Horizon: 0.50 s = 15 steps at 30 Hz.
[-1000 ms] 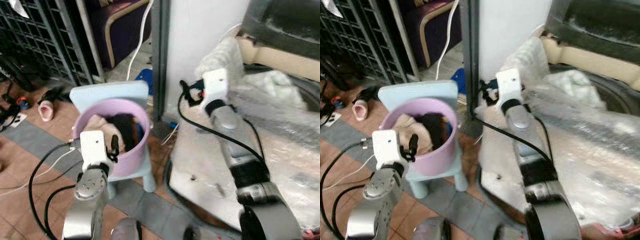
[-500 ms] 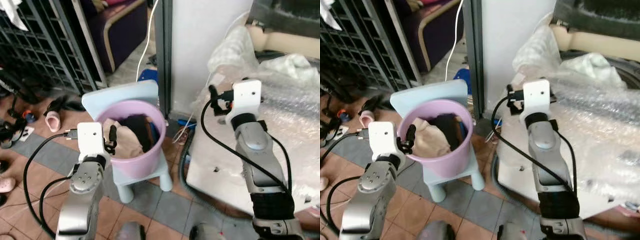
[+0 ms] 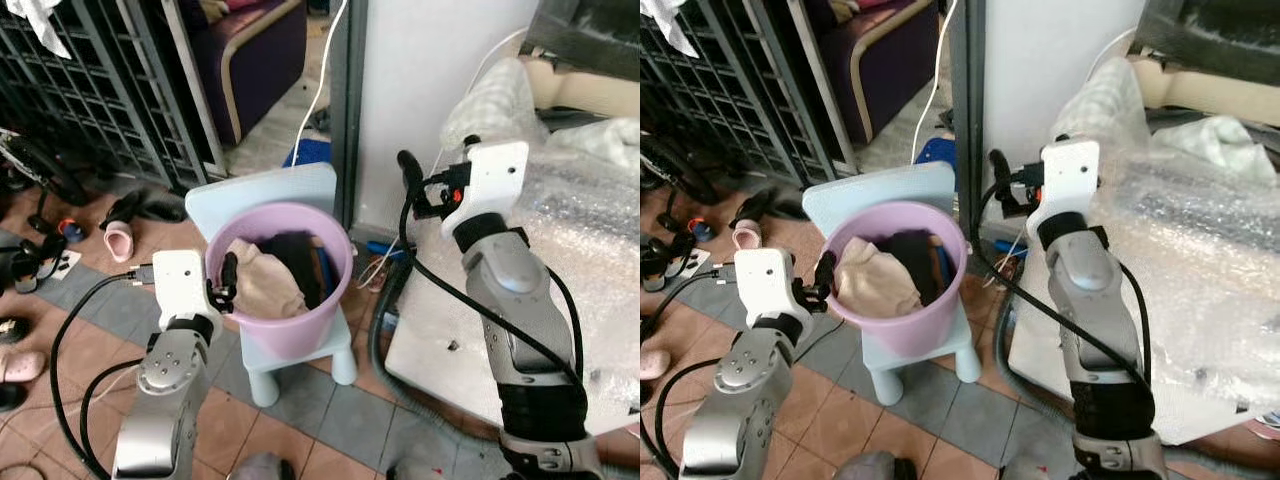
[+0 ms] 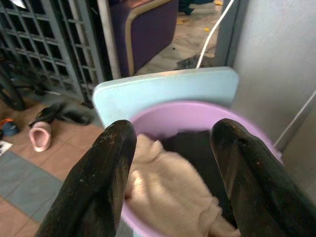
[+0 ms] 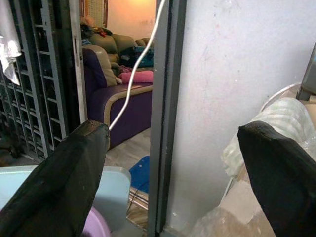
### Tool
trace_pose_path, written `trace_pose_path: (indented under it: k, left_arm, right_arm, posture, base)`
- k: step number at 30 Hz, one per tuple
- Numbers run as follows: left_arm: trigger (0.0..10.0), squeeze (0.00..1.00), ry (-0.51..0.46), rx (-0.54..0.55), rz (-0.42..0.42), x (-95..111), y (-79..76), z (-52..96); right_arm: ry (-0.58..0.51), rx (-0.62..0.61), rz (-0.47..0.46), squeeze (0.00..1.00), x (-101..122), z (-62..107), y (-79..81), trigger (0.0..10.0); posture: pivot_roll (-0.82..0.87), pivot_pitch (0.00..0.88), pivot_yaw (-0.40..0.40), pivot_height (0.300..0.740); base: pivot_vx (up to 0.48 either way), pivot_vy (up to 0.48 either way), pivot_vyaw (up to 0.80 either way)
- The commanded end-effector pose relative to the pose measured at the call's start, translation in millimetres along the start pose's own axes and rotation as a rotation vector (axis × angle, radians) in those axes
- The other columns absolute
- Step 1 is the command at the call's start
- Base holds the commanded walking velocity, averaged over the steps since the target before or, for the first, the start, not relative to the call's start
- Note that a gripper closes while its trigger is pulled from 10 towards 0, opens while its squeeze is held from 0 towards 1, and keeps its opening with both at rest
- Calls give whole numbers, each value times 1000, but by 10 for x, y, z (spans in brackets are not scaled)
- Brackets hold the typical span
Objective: Clothes washing
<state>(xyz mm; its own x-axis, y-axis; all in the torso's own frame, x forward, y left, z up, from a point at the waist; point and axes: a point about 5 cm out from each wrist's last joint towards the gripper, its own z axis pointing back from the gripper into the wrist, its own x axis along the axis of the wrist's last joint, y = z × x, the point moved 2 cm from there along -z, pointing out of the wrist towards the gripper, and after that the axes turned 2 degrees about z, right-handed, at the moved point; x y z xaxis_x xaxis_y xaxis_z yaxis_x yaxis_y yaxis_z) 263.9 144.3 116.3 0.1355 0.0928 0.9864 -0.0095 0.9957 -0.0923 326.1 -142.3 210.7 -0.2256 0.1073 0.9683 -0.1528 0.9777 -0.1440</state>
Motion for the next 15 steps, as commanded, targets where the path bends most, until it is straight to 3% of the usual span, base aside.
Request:
trace_pose_path:
  k: [1, 15]
  left_arm:
    - [10000, 0, -3, 0, 2, 3, 12, -19]
    - [10000, 0, -5, -2, 17, 2, -23, -38]
  right_arm:
    - [-11, 27, -2, 0, 51, -26, 40, 10000]
    - [-12, 53, 41, 0, 70, -65, 45, 10000]
  posture:
    - [-13, 56, 70, 740]
    - [-22, 46, 65, 740]
  base:
    - [356, 0, 0]
    - [320, 0, 0]
